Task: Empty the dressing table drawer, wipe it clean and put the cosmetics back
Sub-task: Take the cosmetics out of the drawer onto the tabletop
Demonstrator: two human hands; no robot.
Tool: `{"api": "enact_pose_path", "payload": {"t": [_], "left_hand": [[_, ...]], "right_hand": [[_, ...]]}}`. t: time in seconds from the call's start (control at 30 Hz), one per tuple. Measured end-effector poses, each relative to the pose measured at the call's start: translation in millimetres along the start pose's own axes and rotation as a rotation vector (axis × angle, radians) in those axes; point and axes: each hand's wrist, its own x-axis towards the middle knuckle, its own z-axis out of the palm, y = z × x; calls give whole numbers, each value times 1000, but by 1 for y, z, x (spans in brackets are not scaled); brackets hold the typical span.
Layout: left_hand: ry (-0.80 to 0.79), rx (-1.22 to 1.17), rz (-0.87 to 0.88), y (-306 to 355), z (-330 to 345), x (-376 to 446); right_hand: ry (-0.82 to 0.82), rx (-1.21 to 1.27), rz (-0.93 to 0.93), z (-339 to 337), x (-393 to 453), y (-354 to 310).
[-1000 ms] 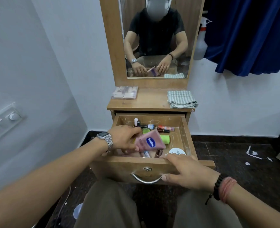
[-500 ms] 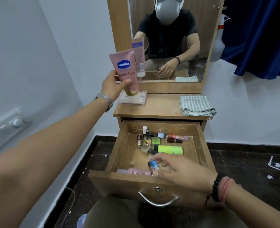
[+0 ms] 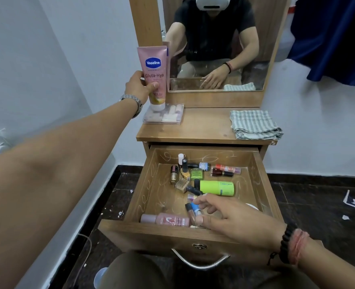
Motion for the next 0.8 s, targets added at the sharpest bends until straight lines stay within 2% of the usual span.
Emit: {"api": "enact_pose_path", "payload": {"t": [0.37,0.5,0.63,0.8], "left_hand": [[2,20,-44,-7,-3,-1],[91,-1,-60,-8,-7,-5],[250,52,85,-14,-20,-21],[93,167,307,-11,-29,-70]], "right_hand": [[42,9,11,10,4,6],[53,-2,20,10,4,6],[83,-49,18,12,2,3],[198,-236,-8,14,-9,-7]]}}
